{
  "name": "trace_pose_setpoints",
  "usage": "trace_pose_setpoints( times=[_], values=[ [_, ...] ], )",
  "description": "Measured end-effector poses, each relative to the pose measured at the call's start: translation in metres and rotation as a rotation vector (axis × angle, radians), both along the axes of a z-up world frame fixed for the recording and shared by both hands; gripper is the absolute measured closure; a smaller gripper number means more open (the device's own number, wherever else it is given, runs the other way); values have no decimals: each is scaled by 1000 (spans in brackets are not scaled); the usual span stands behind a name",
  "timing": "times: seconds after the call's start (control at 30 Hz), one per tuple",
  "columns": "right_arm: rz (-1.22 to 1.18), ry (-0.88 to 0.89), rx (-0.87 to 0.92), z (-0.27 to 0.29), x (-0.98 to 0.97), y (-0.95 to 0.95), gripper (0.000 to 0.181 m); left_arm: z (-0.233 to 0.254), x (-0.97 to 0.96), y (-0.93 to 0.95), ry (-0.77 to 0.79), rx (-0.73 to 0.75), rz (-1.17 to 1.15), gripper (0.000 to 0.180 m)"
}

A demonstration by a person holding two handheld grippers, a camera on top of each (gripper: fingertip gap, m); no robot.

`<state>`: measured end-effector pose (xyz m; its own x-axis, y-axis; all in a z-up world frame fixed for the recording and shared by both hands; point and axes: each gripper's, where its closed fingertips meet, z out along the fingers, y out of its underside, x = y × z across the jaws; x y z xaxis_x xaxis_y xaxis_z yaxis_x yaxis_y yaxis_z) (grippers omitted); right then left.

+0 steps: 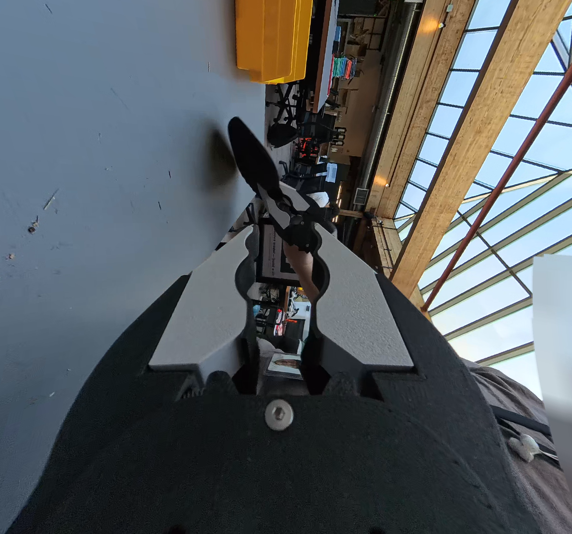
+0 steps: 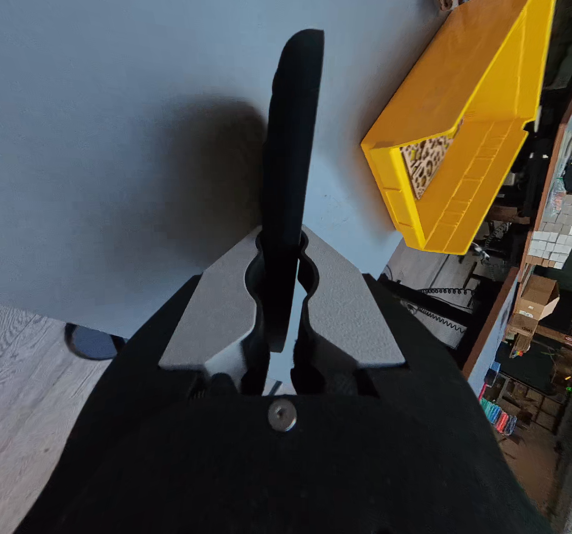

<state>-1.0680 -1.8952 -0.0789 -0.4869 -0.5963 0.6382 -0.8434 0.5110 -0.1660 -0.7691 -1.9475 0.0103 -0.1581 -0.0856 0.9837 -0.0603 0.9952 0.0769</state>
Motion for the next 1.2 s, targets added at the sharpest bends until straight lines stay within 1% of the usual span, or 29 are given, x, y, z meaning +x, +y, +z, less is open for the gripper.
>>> trace_pose_setpoints(
  times=[0.03,0.07,0.1,0.17,0.23,0.27,0.3,0.37,0.4,0.43,0.5,0.53,0.6,0.63,0.7,0.73,0.77,0.83,0.9,0.93,0.97,1.0,1.07,1.13,1.2],
  values=[
    [26,35,61,-11,2,6,167,-1,1,0,-8,-5,-9,149],
    [68,127,12,-7,-1,2,166,-2,1,0,-7,-2,-17,149],
    [76,122,-27,0,1,-1,167,-1,2,-1,3,5,-23,149],
    [-28,-3,-59,6,1,-3,166,1,3,-1,13,5,-35,149],
    [-11,20,34,-11,3,4,165,-2,7,-1,-8,-8,-45,149],
    [26,95,13,-8,0,1,167,-3,9,-1,-11,-5,-50,149],
    [19,86,-14,-1,-1,-2,167,-3,10,-1,-3,2,-54,149],
    [-113,-50,-57,14,-6,-7,167,-3,15,-4,12,8,-55,150],
    [-130,-60,-76,17,-9,-9,167,-3,17,-5,8,2,-55,149],
    [-136,-48,-49,11,-11,-7,166,-5,19,-6,0,-5,-56,149],
    [-130,-43,77,-5,-10,3,167,-8,20,-6,3,1,-62,149],
    [-125,-16,28,3,-13,-1,167,-9,21,-10,15,11,-66,150],
    [-164,-51,-52,19,-13,-6,167,-10,22,-14,28,14,-66,150],
    [-167,-61,-60,18,-13,-7,167,-11,22,-14,22,8,-66,149],
    [-158,-42,72,-2,-14,3,167,-14,22,-15,11,4,-69,149],
    [-149,-17,64,0,-15,2,167,-13,20,-16,19,12,-68,150],
    [-138,-9,13,8,-17,-2,167,-12,18,-17,31,21,-68,149],
    [-162,-78,-34,13,-16,-4,168,-10,14,-19,32,13,-72,150],
    [-117,-98,91,-6,-9,3,166,-10,9,-23,14,-14,-77,149],
    [-69,-14,65,-2,-14,-1,167,-8,6,-24,13,-28,-81,149],
    [-51,-12,54,3,-15,-5,167,-5,2,-26,19,-52,-87,148],
    [-91,-93,66,9,-14,-7,167,0,-4,-29,20,-100,-101,146],
    [-146,-363,124,28,1,-15,167,11,-16,-35,-23,-274,-145,142],
    [-116,-608,184,61,19,-24,168,35,-32,-46,-36,-504,-163,131],
    [-12,-770,243,97,32,-35,167,67,-58,-57,-7,-692,-185,119]
  ],
)
